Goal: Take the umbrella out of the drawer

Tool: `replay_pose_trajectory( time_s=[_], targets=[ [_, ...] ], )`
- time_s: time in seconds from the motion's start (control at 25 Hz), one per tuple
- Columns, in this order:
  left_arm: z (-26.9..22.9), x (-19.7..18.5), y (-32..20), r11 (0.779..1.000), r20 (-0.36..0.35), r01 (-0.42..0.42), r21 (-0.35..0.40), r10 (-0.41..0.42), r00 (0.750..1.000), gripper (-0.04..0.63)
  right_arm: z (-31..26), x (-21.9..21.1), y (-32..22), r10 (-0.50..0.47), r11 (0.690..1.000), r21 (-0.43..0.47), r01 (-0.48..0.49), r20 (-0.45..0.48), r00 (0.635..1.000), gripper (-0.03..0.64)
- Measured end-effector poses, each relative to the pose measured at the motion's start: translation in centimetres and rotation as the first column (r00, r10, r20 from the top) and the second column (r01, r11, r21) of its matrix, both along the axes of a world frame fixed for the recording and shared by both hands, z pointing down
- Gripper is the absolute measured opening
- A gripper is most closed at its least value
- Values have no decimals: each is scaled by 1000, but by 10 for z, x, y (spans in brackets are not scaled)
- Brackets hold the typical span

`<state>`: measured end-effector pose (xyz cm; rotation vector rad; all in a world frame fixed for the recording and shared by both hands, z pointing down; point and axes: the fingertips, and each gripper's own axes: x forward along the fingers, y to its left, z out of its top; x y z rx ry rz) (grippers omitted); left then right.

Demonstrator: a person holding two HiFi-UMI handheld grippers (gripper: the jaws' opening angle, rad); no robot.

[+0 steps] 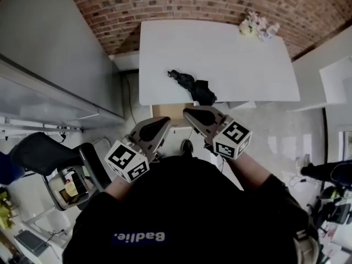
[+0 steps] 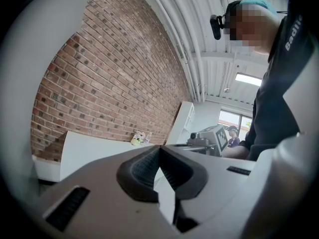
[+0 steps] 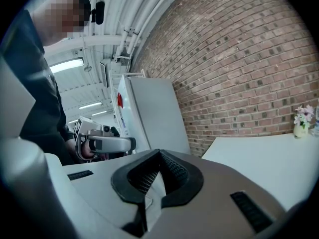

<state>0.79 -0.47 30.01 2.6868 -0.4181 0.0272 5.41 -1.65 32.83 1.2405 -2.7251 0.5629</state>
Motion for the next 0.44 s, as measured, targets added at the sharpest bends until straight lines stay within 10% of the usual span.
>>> replay_pose_trajectory(
  time_s=[0.44],
  targets=[
    [0,-3,0,1000,-6,15,5,-15,1000,-3,5,1,-2,5,1000,-6,-5,-24,1000,29]
  ],
)
